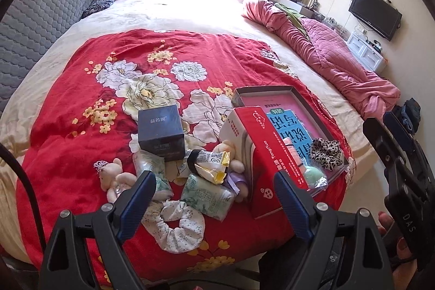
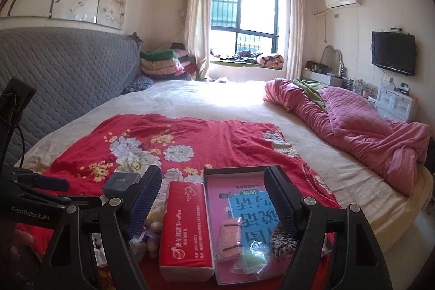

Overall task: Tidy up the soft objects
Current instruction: 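Move both tools back over the pile of soft items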

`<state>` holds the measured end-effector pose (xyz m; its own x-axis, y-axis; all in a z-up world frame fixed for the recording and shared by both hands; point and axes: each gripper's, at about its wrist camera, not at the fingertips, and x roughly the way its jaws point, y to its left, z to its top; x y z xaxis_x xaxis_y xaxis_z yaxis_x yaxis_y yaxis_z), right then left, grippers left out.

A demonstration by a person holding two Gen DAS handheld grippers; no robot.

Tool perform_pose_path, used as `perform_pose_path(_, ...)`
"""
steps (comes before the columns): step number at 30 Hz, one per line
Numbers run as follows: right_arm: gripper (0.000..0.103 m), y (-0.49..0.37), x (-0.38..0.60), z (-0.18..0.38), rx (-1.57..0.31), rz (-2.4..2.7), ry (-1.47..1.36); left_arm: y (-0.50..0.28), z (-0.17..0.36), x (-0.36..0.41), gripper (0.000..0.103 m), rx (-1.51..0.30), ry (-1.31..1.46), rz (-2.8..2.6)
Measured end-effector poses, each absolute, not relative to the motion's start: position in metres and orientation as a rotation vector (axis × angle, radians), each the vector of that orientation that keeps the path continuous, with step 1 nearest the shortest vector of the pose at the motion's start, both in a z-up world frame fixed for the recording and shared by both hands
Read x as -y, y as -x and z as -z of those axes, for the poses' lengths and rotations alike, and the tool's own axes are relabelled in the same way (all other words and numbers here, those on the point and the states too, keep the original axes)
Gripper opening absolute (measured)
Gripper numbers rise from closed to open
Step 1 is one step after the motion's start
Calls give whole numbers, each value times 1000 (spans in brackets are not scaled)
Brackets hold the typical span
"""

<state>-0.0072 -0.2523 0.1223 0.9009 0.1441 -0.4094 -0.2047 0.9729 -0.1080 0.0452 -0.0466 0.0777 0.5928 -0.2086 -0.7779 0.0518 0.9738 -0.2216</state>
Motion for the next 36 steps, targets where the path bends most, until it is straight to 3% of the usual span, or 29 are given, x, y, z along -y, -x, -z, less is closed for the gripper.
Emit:
perform_pose_path(17, 79, 12, 226, -127, -391, -259, 227, -36, -74, -28, 88, -916, 298, 23)
perform_pose_path(36, 79, 15, 192, -98, -449, -415, 337, -27, -15, -45, 88, -1054, 322, 21)
